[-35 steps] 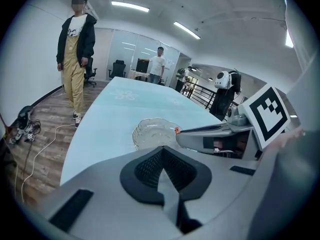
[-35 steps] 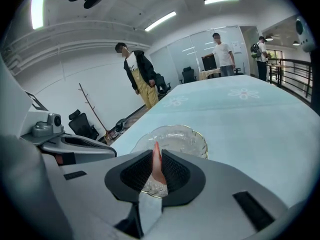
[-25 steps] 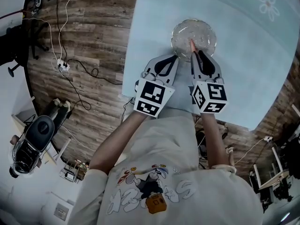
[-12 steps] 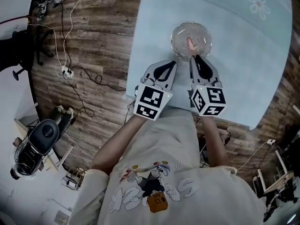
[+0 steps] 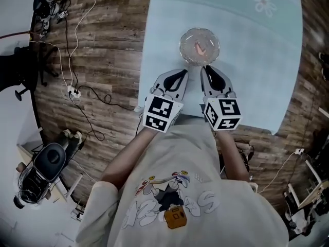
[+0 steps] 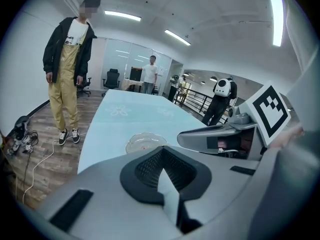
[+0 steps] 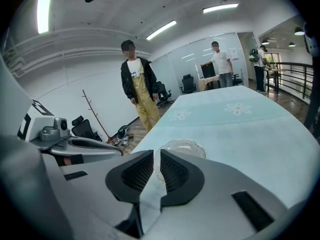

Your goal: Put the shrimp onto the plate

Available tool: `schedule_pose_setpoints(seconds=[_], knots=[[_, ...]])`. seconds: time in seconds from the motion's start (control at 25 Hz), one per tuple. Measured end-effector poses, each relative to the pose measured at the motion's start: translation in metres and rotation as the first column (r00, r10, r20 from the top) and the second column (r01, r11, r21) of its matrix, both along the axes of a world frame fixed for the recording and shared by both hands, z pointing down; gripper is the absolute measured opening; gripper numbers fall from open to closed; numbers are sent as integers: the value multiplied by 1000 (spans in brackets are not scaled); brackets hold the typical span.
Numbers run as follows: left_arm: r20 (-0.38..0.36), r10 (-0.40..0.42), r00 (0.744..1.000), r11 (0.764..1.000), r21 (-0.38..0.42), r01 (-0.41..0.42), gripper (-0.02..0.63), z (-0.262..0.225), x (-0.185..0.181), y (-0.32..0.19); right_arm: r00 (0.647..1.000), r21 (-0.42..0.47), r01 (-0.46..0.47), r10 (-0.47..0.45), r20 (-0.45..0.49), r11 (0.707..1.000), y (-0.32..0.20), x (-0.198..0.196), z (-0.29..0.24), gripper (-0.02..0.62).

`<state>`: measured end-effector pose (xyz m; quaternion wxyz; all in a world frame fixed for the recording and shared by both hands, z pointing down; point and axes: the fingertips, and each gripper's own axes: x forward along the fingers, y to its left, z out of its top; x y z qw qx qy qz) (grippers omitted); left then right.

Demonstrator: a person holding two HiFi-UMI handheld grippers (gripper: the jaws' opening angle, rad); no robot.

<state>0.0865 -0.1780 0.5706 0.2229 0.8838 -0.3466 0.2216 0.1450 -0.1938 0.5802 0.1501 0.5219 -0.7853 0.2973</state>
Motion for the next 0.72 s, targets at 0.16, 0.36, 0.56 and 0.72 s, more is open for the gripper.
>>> schedule_pose_setpoints(seconds=[0.16,0.36,0.56,0.72], knots=[[-6,21,1000,1000,7,-21,8,-15,5,4,1000,30,-4,4,-5,1000,8,-1,-21,60],[-25,35,999,999,41,-34,8,-37,2,14,1000,69,5,-4,-9,998,18,-9,-43,57],[-40,34,999,997,75,-31,8,-57,-3,27,1000,104,-12,12,-6,995,33,-9,-61,55],[-48,50,998,992,115,-44,8,-74,-4,34,1000,130,-3,3,-7,992,42,-14,-74,57]])
